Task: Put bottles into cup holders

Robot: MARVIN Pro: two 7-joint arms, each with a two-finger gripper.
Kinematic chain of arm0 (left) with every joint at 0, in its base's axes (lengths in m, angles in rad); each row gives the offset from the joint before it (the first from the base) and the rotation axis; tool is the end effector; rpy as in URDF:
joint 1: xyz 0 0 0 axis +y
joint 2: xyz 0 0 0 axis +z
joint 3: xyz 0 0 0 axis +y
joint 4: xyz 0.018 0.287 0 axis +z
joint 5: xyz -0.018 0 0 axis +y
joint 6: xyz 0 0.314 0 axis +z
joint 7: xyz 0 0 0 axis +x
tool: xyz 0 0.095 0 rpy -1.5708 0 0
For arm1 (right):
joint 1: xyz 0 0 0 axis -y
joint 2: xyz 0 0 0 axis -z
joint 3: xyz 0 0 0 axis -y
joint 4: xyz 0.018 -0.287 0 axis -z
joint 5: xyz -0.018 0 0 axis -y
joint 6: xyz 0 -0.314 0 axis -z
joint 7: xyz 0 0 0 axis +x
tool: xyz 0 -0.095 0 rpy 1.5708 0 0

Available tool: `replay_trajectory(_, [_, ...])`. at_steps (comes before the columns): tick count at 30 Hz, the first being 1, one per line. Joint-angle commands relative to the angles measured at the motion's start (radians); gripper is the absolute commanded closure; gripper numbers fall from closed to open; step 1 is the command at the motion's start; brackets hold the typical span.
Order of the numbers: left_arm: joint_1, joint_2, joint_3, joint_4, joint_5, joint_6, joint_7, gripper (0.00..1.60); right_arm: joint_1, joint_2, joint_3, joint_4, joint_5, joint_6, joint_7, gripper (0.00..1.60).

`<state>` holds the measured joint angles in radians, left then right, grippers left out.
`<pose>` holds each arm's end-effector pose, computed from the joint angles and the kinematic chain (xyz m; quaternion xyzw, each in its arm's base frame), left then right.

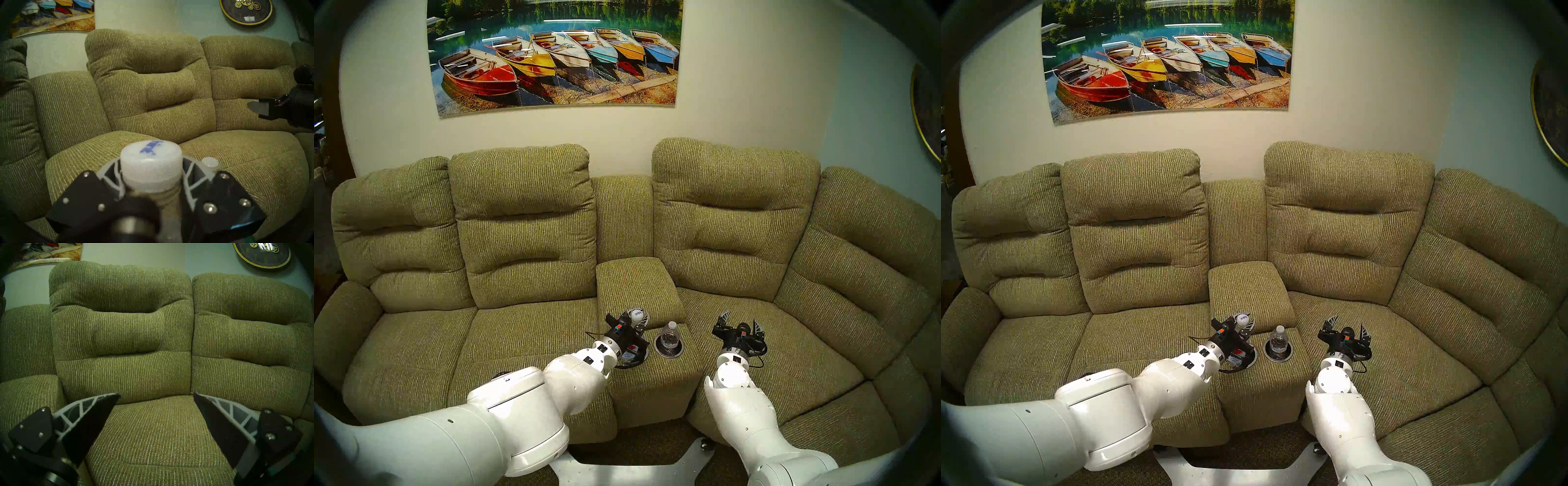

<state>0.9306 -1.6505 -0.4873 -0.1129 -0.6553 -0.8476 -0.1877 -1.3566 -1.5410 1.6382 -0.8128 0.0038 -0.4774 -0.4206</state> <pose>0.4470 -0.1342 -0.4729 0.6730 -0.2649 0.6701 0.1671 0.4207 -0.0763 -0.4591 0.7071 -0.1652 0.6633 0.1811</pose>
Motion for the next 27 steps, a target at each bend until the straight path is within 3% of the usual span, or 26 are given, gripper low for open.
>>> replay_trajectory(1, [0.092,0.036,0.018,0.006,0.019,-0.064,0.039,1.6,0.014,-0.001,-0.002,-0.015,-0.001,-0.007,0.0,0.0])
replay_trajectory(6, [0.111,0.059,0.016,0.003,0.018,-0.112,0.07,1.6,0.014,-0.001,-0.002,-0.015,-0.001,-0.007,0.0,0.0])
replay_trajectory(27, [0.171,0.136,0.018,-0.021,0.015,-0.112,0.1,1.6,0.014,-0.001,-0.002,-0.015,-0.002,-0.007,-0.001,0.0])
